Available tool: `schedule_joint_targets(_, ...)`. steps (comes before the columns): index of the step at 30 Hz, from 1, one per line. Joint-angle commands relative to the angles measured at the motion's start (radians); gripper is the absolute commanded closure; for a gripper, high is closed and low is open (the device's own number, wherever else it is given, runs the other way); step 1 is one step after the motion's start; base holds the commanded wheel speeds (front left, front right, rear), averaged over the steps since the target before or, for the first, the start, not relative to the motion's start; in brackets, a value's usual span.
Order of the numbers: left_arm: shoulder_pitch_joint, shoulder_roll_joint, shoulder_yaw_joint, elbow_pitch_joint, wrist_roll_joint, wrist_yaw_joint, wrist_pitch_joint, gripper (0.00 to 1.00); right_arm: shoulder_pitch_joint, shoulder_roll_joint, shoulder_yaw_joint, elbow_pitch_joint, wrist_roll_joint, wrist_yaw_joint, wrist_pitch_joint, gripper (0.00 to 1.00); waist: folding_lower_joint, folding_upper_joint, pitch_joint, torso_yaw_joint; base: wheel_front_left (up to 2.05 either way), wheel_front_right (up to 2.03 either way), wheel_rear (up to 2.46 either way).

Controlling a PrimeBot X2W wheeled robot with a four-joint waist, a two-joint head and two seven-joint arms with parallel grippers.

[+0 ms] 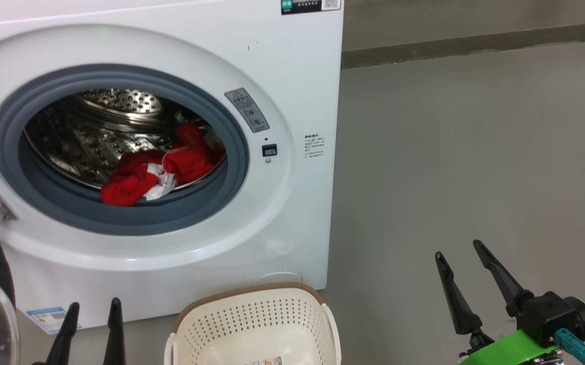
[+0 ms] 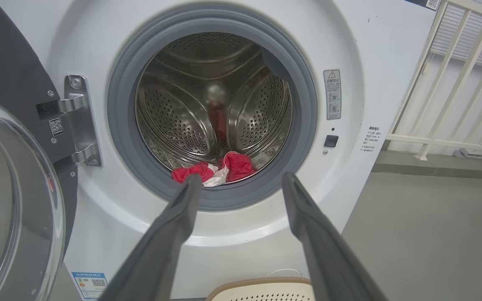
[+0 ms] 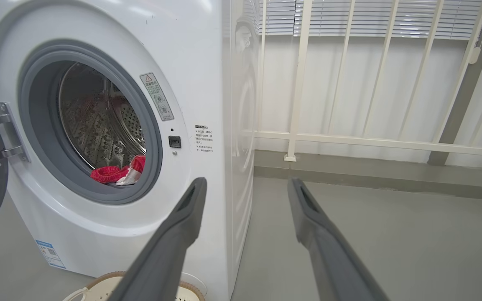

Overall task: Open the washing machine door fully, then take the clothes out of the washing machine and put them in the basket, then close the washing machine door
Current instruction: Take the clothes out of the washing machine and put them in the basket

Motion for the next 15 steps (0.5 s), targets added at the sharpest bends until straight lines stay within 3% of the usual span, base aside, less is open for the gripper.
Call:
schedule_joint_targets(1,-0.021,0.008,0.031,-0.021,0.004,-0.004,-0.012,0.00,-0.021,-0.016,0.019,-0.021,0.010,0.005,-0.006,0.00,0.0000,0.0000,-0.001,-0.001,0.90,-0.90,0.00)
schedule_joint_targets(15,-0.027,0.000,0.034,-0.017,0.017,0.004,-0.012,0.00,-0.018,-0.021,0.020,-0.015,0.012,0.005,-0.006,0.00,0.0000,0.0000,-0.012,-0.006,0.18,-0.18,0.00)
